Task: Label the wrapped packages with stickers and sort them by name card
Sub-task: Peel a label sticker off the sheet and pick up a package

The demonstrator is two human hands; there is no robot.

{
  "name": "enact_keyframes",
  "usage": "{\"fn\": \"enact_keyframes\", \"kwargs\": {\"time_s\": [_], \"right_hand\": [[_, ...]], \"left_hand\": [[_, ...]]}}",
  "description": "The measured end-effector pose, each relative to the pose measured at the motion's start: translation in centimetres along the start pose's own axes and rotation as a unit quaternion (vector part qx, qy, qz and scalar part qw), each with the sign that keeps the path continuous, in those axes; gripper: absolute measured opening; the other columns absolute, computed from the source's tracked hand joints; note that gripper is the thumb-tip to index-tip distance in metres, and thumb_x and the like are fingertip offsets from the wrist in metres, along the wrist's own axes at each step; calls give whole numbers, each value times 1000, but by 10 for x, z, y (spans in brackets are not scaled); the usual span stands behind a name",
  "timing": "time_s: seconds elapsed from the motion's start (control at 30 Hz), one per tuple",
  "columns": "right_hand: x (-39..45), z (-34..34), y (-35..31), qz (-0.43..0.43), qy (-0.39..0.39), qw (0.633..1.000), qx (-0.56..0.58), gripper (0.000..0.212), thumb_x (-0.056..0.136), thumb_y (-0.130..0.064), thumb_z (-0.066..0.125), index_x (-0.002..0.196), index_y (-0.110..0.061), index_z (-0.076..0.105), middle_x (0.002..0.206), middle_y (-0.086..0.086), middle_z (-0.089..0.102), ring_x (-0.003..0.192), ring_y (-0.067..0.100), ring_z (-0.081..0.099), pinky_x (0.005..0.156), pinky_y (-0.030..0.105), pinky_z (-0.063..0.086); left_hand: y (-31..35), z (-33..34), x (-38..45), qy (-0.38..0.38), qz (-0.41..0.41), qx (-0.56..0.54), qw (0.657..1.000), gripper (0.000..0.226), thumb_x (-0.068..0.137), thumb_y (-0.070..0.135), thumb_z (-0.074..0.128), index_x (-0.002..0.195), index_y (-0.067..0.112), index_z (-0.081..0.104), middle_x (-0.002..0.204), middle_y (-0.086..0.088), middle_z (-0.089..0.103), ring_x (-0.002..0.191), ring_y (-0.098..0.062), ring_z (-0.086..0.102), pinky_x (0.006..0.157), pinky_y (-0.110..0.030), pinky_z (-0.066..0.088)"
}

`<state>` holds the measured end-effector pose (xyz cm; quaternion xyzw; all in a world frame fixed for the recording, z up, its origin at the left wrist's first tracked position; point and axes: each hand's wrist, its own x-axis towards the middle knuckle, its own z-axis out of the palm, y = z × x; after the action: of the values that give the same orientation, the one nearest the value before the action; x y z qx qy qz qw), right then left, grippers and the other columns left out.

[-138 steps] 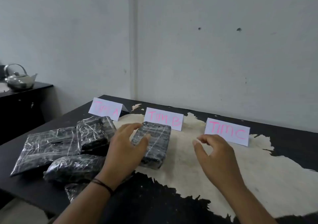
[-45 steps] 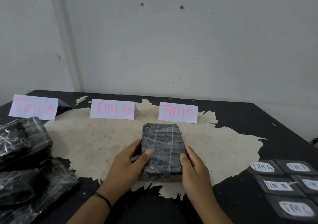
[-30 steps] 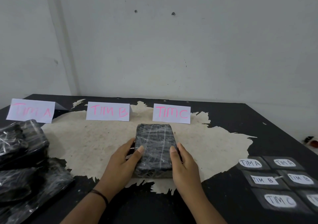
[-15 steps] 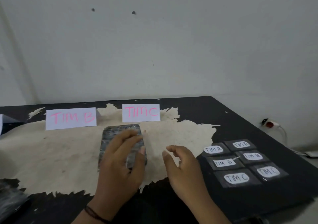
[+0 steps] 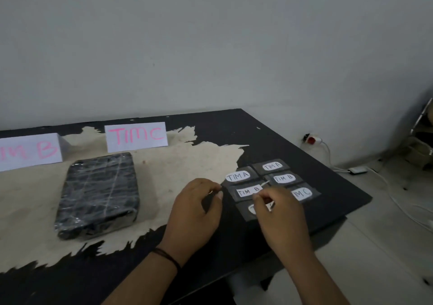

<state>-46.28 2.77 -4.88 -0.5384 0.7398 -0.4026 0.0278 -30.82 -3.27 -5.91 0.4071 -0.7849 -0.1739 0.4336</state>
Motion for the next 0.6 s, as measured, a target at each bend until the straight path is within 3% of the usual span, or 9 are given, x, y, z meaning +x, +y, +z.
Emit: {"fn": "enact_keyframes", "kwargs": {"time_s": [0.2, 0.37, 0.6], "right_hand": [[-3, -20, 35, 59, 56, 993, -85, 10, 84, -24, 63, 75, -20, 62, 81, -2, 57, 84, 17, 54, 76, 36, 48], [-5, -22, 38, 114, 29, 978, -170, 22, 86, -35, 60, 101, -19, 63, 105, 4, 55, 97, 18, 44, 85, 33, 38], [-7, -8, 33, 127, 12, 969, -210, 36, 87, -43, 55, 116, -22, 59, 120, 4, 51, 116, 24, 41, 96, 40, 33]], "left_hand": [[-8, 10, -6, -48, -6, 13, 999, 10, 89, 23, 58, 95, 25, 67, 94, 17, 57, 87, 9, 49, 75, 0, 34], [-11, 13, -7, -81, -12, 40, 996, 13, 89, 28, 57, 98, 25, 66, 99, 14, 56, 90, 1, 49, 76, -3, 33], [-13, 13, -8, -85, -3, 49, 995, 16, 89, 30, 57, 100, 24, 67, 99, 13, 57, 89, 1, 50, 74, -4, 33]]}}
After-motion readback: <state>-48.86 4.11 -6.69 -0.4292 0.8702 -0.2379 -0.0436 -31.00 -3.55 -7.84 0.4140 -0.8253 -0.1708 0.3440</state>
